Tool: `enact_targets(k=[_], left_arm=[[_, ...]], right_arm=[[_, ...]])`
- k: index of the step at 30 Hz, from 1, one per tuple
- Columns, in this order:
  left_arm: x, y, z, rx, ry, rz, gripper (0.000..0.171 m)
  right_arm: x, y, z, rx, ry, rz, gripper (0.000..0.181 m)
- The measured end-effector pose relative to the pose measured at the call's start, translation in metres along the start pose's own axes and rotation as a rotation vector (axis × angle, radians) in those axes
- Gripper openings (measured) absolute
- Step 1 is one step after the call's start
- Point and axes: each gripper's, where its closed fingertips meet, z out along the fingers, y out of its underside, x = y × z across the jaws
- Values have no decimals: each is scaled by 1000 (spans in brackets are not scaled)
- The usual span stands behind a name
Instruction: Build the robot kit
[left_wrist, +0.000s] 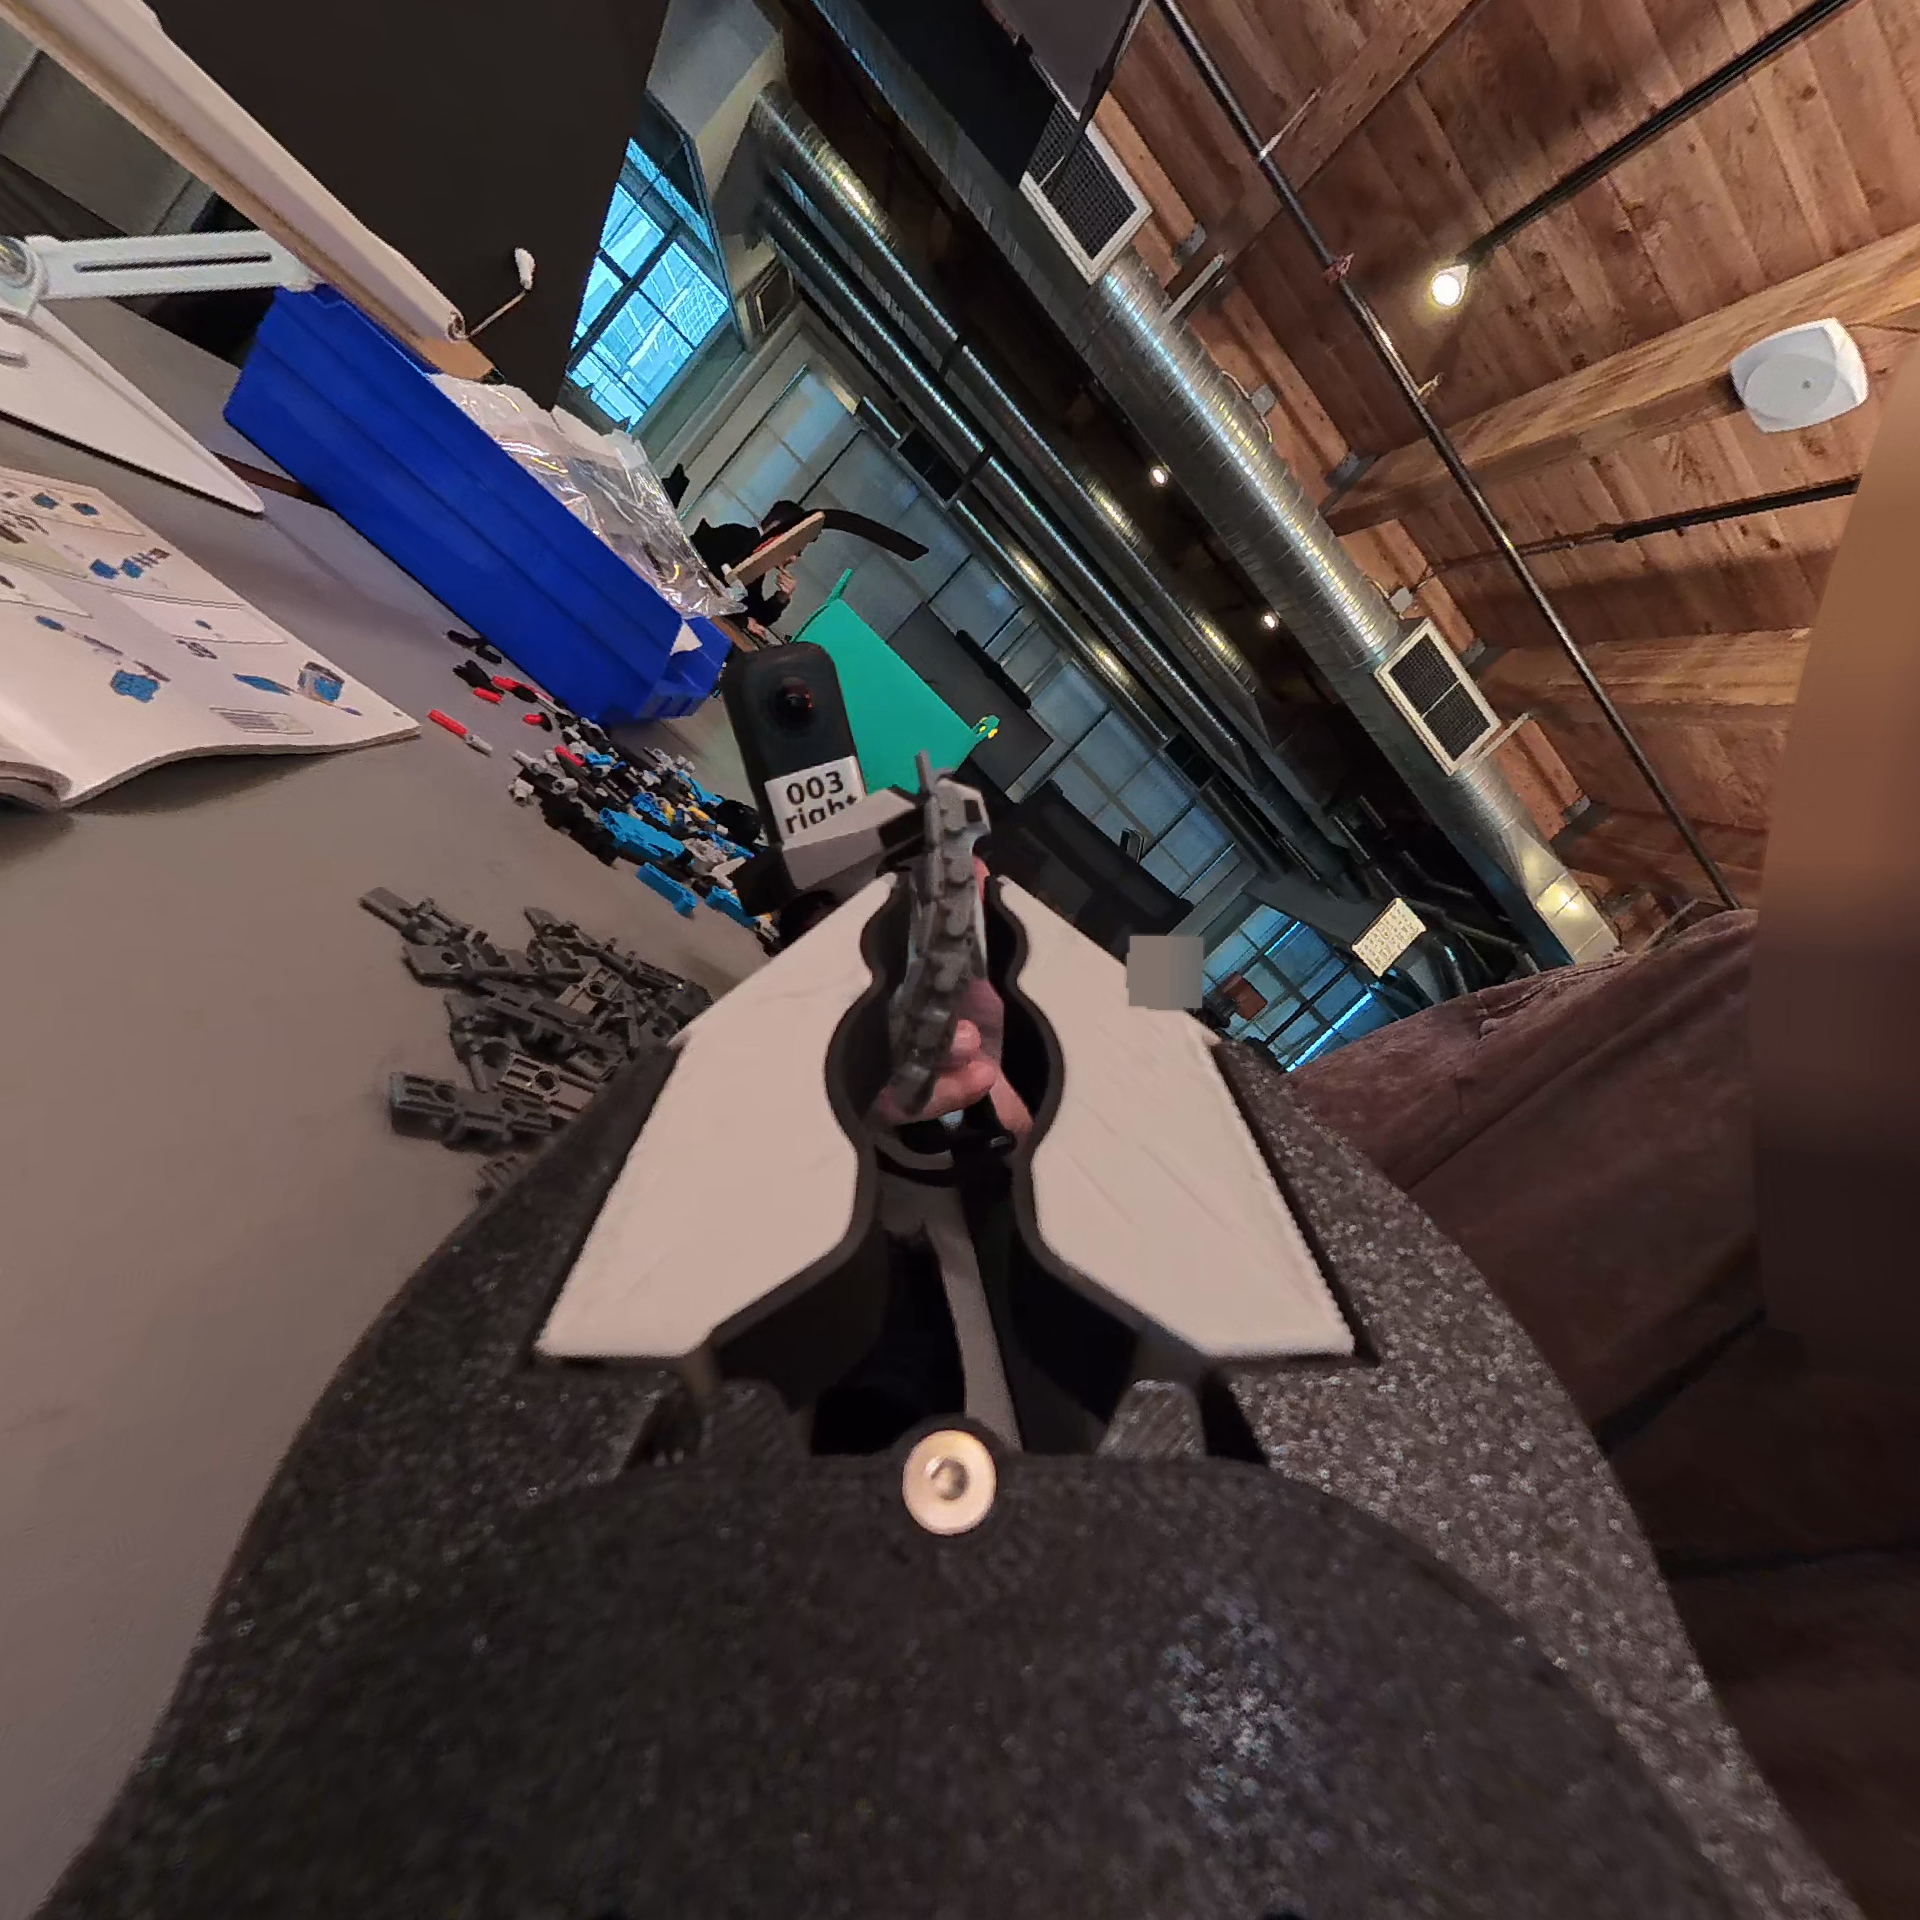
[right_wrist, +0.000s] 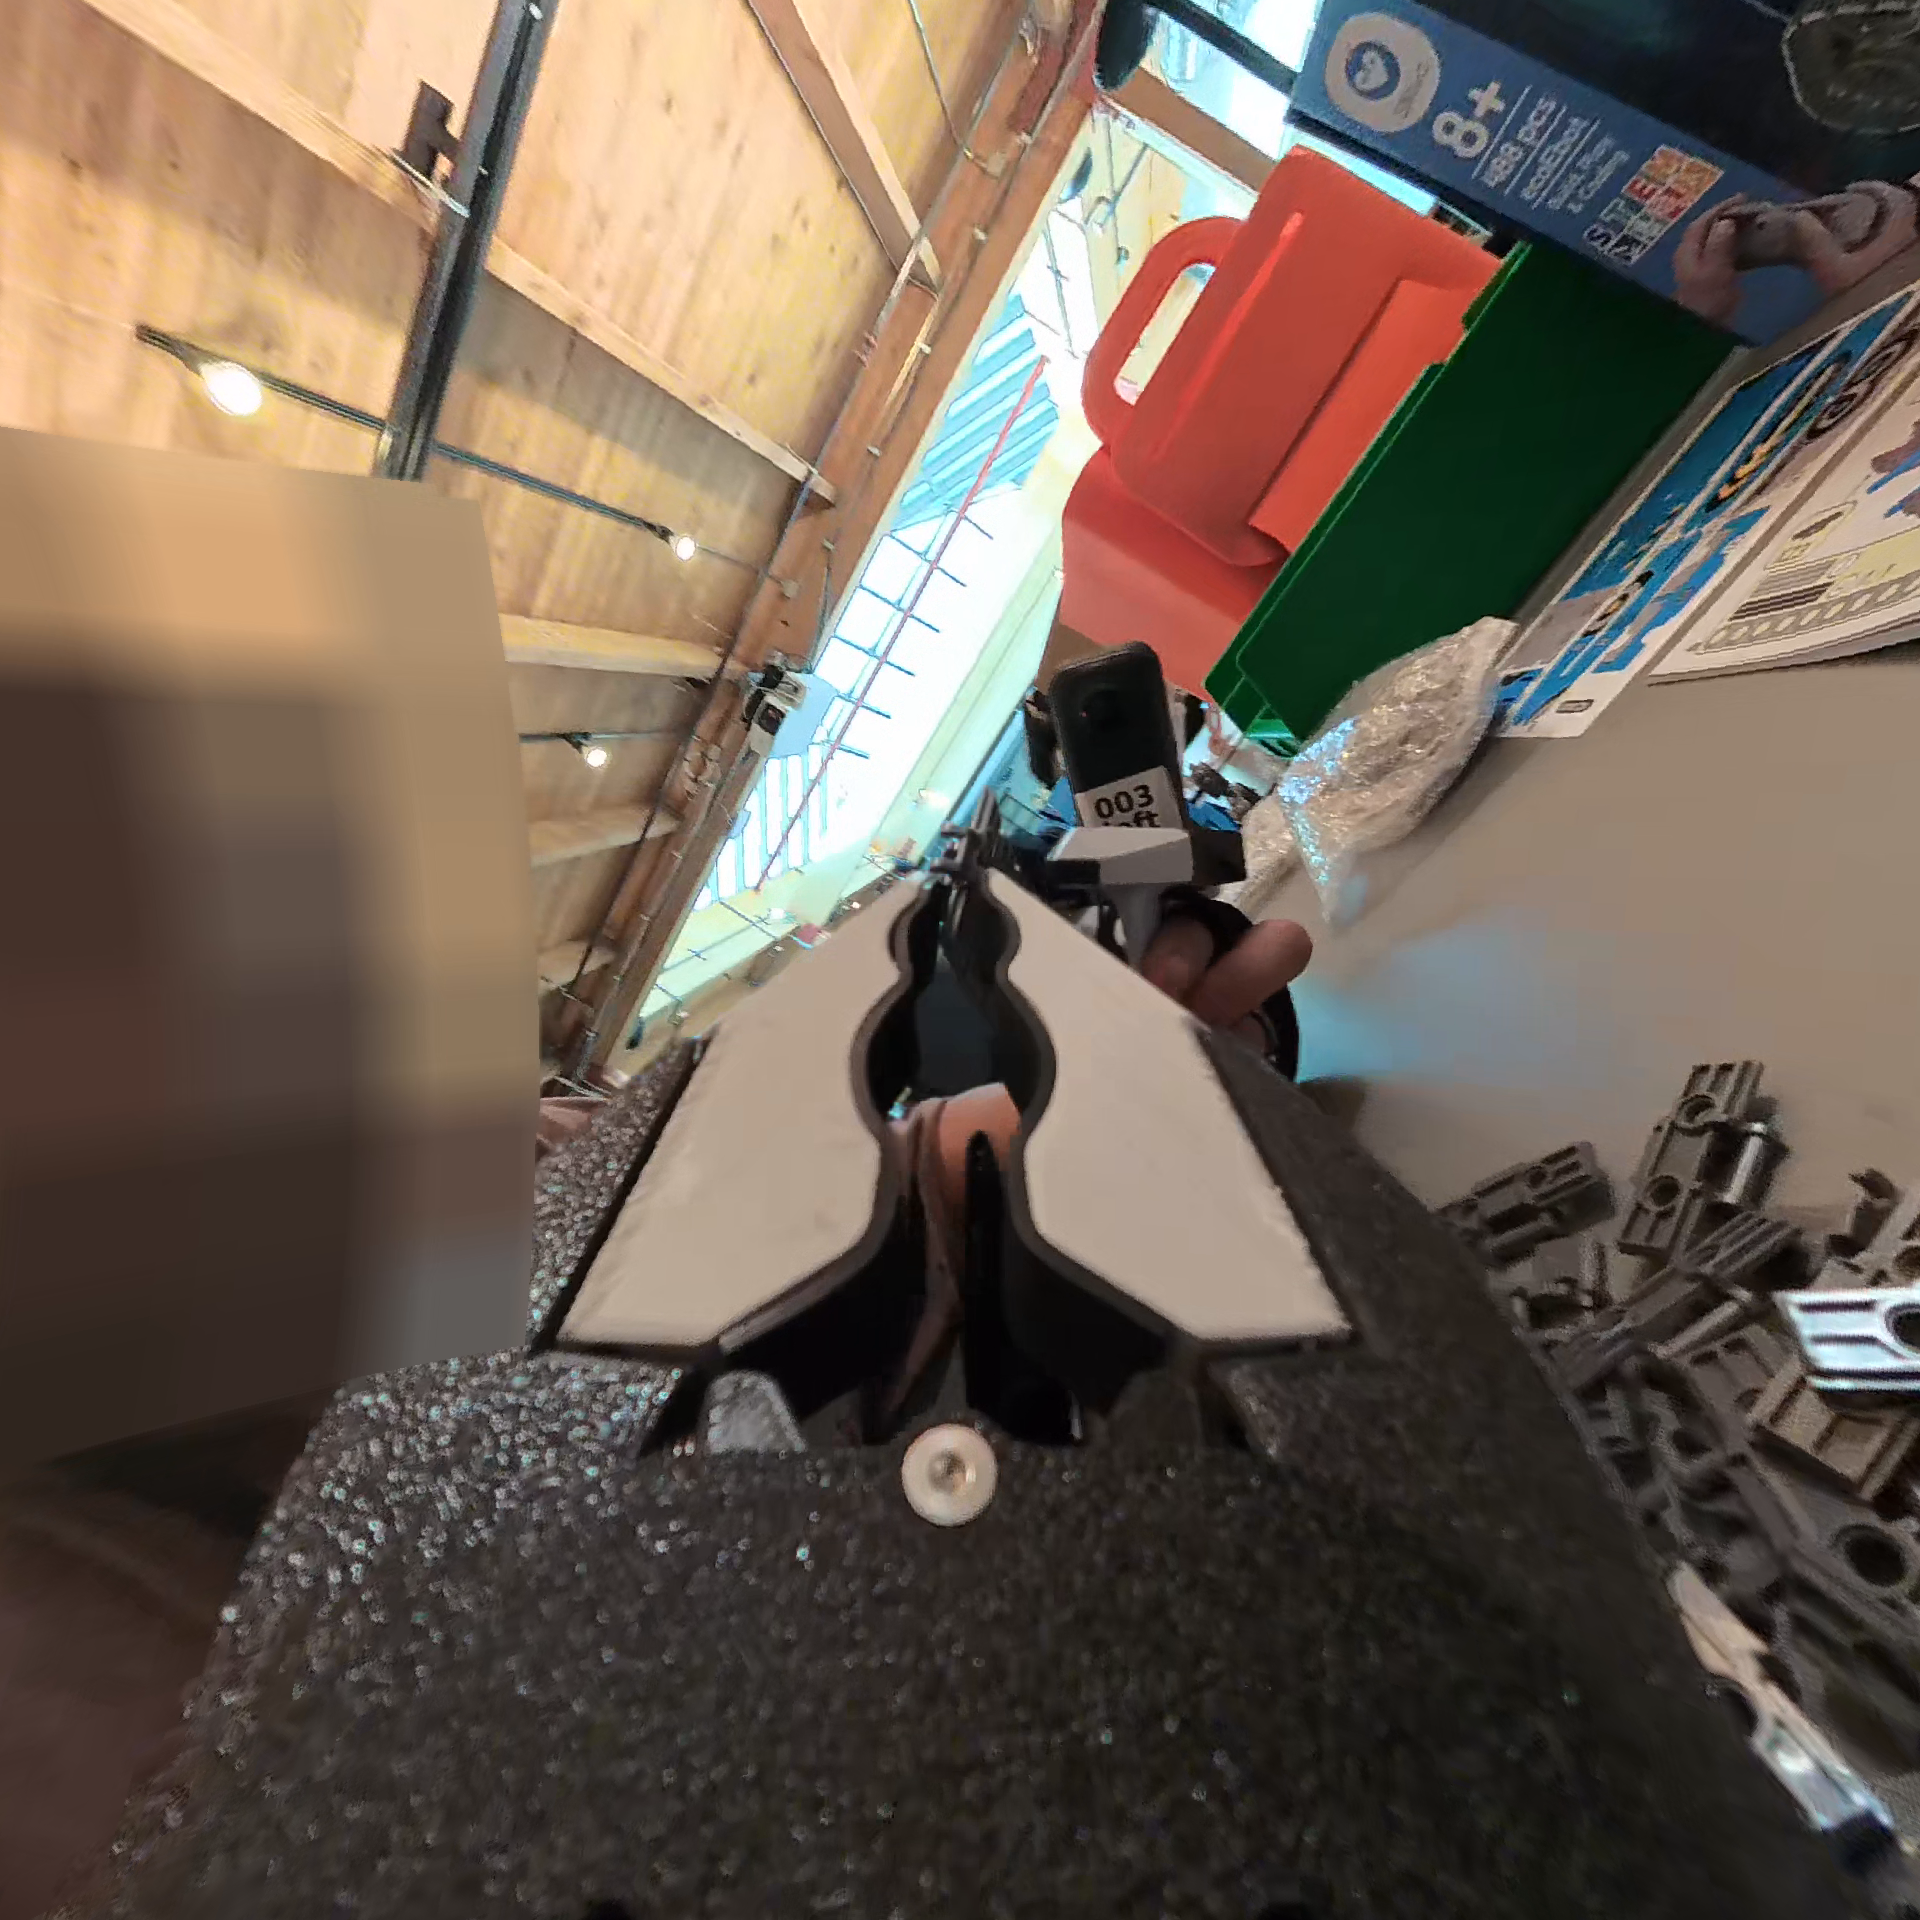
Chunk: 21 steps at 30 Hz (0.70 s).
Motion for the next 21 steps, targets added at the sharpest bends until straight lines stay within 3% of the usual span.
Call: enact_targets(k=[11, 21], left_arm=[[2, 3, 2, -15, 5, 19, 11], [2, 4, 1, -19, 6, 14, 3]], right_arm=[[2, 21, 17, -105, 43, -62, 5], [1, 12, 12, -52, 22, -23, 5]])
